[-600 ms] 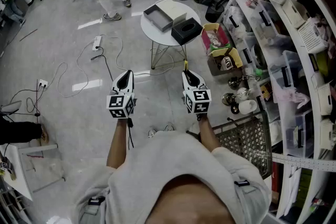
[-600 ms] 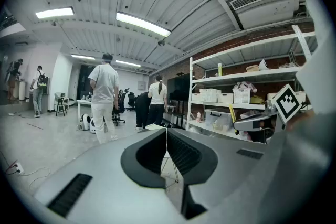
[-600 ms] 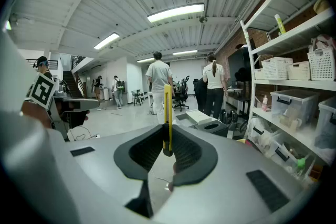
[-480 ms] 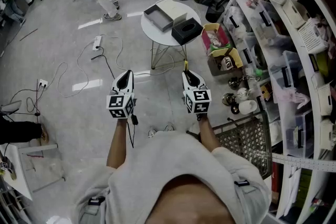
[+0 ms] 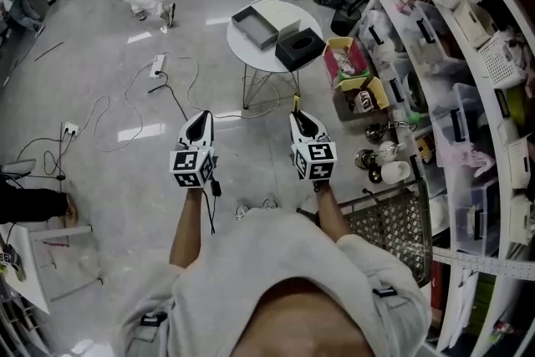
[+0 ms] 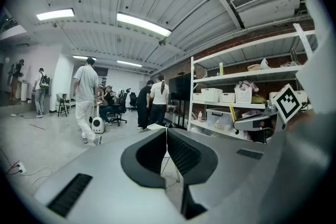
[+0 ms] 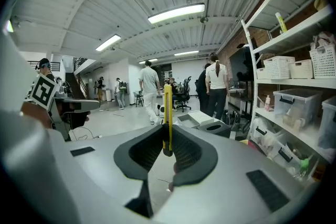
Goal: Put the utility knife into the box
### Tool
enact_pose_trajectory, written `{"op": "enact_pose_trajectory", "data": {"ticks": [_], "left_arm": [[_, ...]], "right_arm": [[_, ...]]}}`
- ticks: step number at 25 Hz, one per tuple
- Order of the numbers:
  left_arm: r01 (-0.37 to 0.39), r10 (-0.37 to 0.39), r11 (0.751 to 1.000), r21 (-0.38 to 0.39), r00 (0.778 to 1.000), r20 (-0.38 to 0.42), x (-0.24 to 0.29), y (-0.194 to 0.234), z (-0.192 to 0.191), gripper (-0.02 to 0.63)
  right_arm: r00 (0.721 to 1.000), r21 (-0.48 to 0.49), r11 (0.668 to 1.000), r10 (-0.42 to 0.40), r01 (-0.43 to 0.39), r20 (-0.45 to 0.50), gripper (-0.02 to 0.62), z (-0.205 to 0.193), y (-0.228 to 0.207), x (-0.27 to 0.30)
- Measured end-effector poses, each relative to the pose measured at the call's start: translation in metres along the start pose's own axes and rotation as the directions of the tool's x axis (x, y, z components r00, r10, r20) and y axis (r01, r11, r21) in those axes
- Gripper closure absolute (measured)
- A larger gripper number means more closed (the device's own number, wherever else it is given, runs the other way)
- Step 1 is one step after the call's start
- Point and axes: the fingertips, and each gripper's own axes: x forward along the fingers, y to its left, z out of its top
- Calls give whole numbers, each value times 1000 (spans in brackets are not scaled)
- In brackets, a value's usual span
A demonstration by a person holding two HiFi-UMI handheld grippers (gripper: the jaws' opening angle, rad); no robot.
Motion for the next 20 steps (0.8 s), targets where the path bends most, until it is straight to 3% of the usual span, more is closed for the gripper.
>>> {"op": "enact_pose_trajectory", "data": {"ticks": [20], "left_arm": [[-16,18,999,32,999,-44,31,-40,-9,586]], "right_arm": [[997,8,997,71,-71,-15,525,-4,-37,11]]}}
